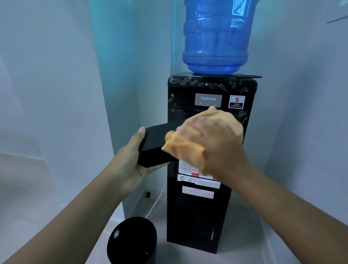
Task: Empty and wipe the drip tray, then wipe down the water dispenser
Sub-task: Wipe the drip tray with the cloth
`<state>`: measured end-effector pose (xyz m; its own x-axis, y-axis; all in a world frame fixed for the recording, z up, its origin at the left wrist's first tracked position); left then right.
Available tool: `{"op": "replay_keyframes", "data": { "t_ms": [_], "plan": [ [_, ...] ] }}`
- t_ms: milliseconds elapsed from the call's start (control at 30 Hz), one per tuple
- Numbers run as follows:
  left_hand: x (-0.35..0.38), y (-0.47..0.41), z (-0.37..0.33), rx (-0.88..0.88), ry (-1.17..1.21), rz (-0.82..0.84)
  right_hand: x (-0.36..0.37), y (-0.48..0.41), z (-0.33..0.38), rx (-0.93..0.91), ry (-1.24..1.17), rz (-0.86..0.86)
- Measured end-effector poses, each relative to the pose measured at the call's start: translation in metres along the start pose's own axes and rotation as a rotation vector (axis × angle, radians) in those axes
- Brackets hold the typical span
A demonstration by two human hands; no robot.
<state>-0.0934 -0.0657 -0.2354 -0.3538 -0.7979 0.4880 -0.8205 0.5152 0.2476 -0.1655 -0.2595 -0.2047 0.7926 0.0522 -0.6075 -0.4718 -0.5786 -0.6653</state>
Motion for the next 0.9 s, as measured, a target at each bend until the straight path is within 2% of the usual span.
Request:
{"op": "replay_keyframes", "data": {
  "t_ms": [67, 100, 133, 200, 267, 333, 400, 500, 567, 600, 667, 700, 733, 800, 900],
  "plan": [
    [-0.002, -0.003, 0.003, -0.011, -0.015, -0.042, 0.006, -0.004, 0.010, -0.151, -0.078, 0.119],
    [-0.006, -0.004, 0.005, -0.020, -0.021, -0.058, 0.006, -0.002, 0.008, -0.154, -0.072, 0.161],
    [-0.008, -0.005, 0.006, -0.027, -0.024, -0.063, 0.006, 0.001, 0.004, -0.100, -0.027, 0.178],
    [-0.012, -0.005, 0.008, -0.032, -0.010, -0.062, 0.001, 0.004, -0.004, 0.137, 0.063, 0.193],
    [-0.011, -0.005, 0.010, -0.030, -0.003, -0.067, 0.002, 0.006, -0.003, 0.351, -0.010, 0.254],
    [-0.008, -0.006, 0.014, -0.024, -0.050, -0.084, 0.010, 0.002, 0.005, 0.409, -0.155, 0.274],
    [-0.006, -0.007, 0.018, -0.033, -0.088, -0.083, 0.014, -0.005, 0.021, 0.304, -0.253, 0.233],
    [-0.009, -0.005, 0.018, -0.093, -0.077, -0.042, 0.014, -0.010, 0.044, -0.091, -0.325, 0.125],
    [-0.016, -0.003, 0.014, -0.074, -0.053, -0.028, 0.008, -0.004, 0.040, -0.148, -0.261, 0.074],
    [-0.019, -0.003, 0.012, -0.038, -0.052, -0.028, 0.006, -0.001, 0.032, -0.063, -0.183, 0.062],
    [-0.020, -0.002, 0.009, 0.017, -0.060, -0.025, 0.002, 0.003, 0.017, 0.272, -0.074, 0.133],
    [-0.019, -0.001, 0.008, 0.032, -0.073, -0.025, 0.004, 0.005, 0.015, 0.406, -0.088, 0.187],
    [-0.016, 0.000, 0.009, 0.036, -0.089, -0.034, 0.008, 0.004, 0.017, 0.462, -0.133, 0.221],
    [-0.012, -0.002, 0.013, 0.015, -0.127, -0.070, 0.015, -0.003, 0.031, 0.355, -0.267, 0.202],
    [-0.011, -0.001, 0.018, -0.074, -0.158, -0.084, 0.018, -0.009, 0.054, -0.064, -0.292, 0.136]
  ]
}}
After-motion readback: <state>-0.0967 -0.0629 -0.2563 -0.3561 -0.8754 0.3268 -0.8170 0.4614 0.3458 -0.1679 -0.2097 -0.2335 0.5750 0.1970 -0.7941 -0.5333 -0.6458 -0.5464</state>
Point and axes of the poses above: each hand's wrist, its own y-axis away from the middle knuckle, its own x-axis out of the palm, z = x × y, the point moved 2 cm from there along -y, towards the middle knuckle, and after that the axes turned 15 degrees about -x, right-handed, at the moved point
